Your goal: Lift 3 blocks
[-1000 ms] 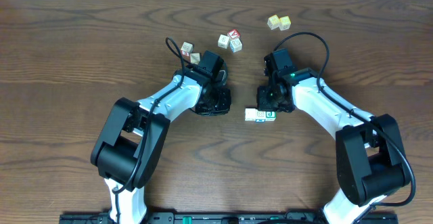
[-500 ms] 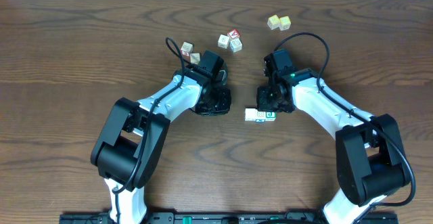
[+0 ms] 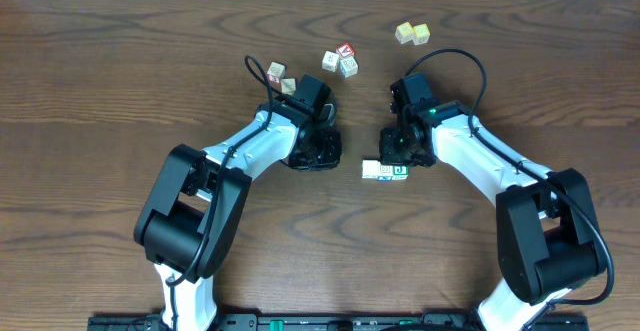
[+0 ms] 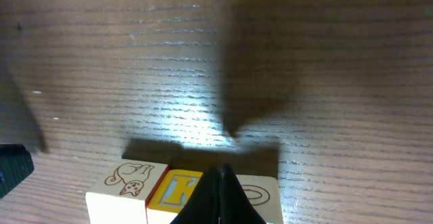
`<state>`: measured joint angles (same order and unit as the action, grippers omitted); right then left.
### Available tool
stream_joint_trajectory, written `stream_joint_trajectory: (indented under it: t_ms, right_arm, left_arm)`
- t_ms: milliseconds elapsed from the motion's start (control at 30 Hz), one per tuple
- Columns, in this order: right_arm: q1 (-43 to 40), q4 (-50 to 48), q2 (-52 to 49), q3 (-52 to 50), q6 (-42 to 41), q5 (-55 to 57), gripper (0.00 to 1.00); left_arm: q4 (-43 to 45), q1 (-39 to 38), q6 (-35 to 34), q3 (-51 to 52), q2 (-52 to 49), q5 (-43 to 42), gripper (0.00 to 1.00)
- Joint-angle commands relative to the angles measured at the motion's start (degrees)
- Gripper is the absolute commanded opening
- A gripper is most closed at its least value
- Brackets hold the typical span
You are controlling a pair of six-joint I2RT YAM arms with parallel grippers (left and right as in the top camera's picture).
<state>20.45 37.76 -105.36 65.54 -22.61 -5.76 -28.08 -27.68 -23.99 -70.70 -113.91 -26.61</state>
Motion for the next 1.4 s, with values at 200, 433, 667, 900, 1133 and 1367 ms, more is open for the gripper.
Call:
stream_joint_trajectory:
  t_ms: [200,433,667,900,1133,1367]
  right_arm:
    - [-4.1,5.6,0.3,6.8,-0.4,-0.1,0.01]
    - [-13.7,19.7,0.3,17.5,2.0,-0.1,0.01]
    - [-22.6,30.6,1.9,19.4,13.0,-6.7,0.01]
    - [-26.7,25.6,1.9,10.8,20.6,-19.8,0.01]
    - [-26.0,12.4,1.9,-1.2,21.4,-32.5,0.01]
    - [-22.9,1.5,1.8,-7.3,17.7,-34.8,0.01]
  left_arm:
    - [0.1,0.2,1.0,0.3,1.0,0.7,0.07]
    - [-0.2,0.7,2.7,0.3,2.1,1.0,0.07]
    - [-4.3,1.6,2.7,0.3,6.4,5.7,0.07]
    - [-4.7,1.6,-0.2,0.3,7.2,5.2,0.07]
    - [-4.9,-0.2,-0.6,0.3,7.2,2.2,0.07]
    - [-2.6,-3.4,-0.6,0.3,7.2,2.3,0.07]
